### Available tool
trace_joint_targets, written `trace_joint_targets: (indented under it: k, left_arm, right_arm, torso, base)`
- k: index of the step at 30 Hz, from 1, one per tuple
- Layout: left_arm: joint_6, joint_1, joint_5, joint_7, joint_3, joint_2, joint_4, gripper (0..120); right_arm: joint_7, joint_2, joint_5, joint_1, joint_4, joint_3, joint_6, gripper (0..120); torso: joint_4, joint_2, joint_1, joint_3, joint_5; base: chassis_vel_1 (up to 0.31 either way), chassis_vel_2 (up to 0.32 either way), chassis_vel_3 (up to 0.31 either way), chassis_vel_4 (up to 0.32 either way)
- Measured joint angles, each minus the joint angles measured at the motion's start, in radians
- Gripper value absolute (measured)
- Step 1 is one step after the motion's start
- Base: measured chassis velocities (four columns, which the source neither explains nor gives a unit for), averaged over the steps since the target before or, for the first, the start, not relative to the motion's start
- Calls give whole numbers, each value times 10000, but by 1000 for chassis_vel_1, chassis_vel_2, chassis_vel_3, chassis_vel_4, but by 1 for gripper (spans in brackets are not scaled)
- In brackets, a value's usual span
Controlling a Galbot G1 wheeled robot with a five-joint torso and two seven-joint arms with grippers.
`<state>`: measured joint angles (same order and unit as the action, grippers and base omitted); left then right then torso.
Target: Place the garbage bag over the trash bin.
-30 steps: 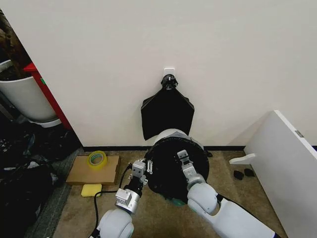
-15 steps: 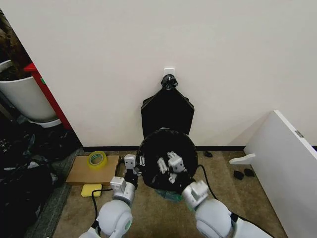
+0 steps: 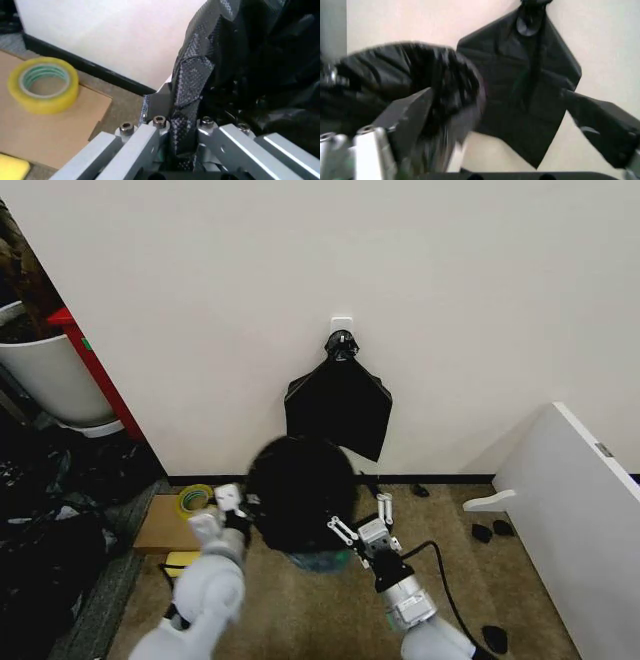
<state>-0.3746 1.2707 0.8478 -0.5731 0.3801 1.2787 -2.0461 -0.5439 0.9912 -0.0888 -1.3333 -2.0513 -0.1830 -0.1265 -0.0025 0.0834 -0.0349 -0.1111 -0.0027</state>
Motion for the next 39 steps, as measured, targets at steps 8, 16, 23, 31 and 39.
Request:
trace_joint_targets:
  k: [8, 16, 23, 31, 39]
  left_arm:
    - [-418, 29, 1510, -376, 697, 157, -334, 0]
    - [-812, 41, 2416, -505, 982, -38, -705, 0]
    - [-1120, 86, 3060, -714, 914, -87, -1157, 0]
    - [-1473, 73, 3510, -822, 933, -148, -1489, 0]
    - [-1737, 120, 3747, -857, 873, -153, -1764, 0]
  right_arm:
    - [733, 260, -67, 156, 1049, -171, -928, 100]
    - [1350, 591, -563, 659, 2366, -13, -1698, 100]
    - [2802, 929, -511, 1303, 3966, 252, -3544, 100]
    - [6302, 1244, 1941, 2181, 5909, 958, -5657, 100]
    - [7775, 1277, 3516, 2382, 6494, 1772, -5884, 100]
  torso:
    - [3, 0, 0, -1, 1]
    - [3, 0, 0, -1, 1]
    - [3, 0, 0, -1, 2]
    - [2, -1, 0, -2, 3]
    - [2, 0, 0, -1, 1]
  base:
    - [0, 0, 0, 0]
    - [0, 0, 0, 0]
    - [0, 0, 0, 0]
    - [0, 0, 0, 0]
    - [0, 0, 0, 0]
